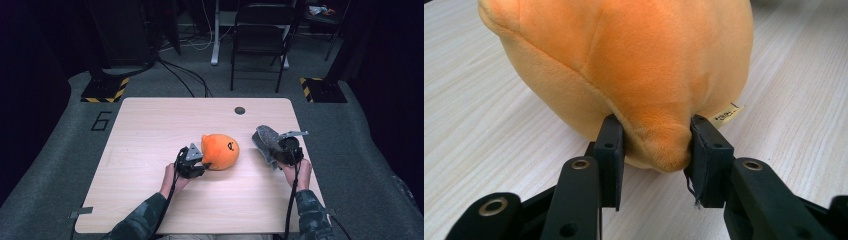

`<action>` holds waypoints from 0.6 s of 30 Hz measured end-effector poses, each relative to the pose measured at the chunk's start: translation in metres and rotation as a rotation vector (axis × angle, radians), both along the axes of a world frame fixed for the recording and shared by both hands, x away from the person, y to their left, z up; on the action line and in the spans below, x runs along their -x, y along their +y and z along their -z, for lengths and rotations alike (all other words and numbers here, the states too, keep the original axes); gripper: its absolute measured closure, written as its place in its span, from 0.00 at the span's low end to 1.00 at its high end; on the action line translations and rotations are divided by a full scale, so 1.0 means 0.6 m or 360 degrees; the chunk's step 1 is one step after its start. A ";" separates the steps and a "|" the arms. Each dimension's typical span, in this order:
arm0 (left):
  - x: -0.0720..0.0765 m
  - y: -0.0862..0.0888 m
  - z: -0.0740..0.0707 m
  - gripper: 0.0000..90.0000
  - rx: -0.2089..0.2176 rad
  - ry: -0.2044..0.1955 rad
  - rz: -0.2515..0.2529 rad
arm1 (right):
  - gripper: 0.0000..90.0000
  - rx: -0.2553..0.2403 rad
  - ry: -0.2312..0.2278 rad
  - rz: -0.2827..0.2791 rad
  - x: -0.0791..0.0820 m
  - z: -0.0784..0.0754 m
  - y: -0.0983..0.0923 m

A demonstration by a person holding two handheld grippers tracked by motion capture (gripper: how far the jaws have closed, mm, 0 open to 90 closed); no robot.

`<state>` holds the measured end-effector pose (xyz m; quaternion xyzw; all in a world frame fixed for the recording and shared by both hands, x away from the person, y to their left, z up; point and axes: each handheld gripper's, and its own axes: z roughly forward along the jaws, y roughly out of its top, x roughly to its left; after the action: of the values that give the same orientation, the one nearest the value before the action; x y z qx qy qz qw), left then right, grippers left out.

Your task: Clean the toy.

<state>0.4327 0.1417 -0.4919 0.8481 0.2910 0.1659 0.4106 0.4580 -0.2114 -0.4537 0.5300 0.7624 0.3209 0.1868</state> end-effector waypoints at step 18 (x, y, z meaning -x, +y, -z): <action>0.004 -0.008 -0.005 0.70 -0.0006 -0.0061 -0.0005 | 0.86 -0.0171 -0.0125 -0.0297 0.023 -0.063 0.099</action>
<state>0.4303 0.1368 -0.4886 0.8451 0.2841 0.1833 0.4142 0.4444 -0.1519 -0.4157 0.4530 0.7823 0.3978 0.1569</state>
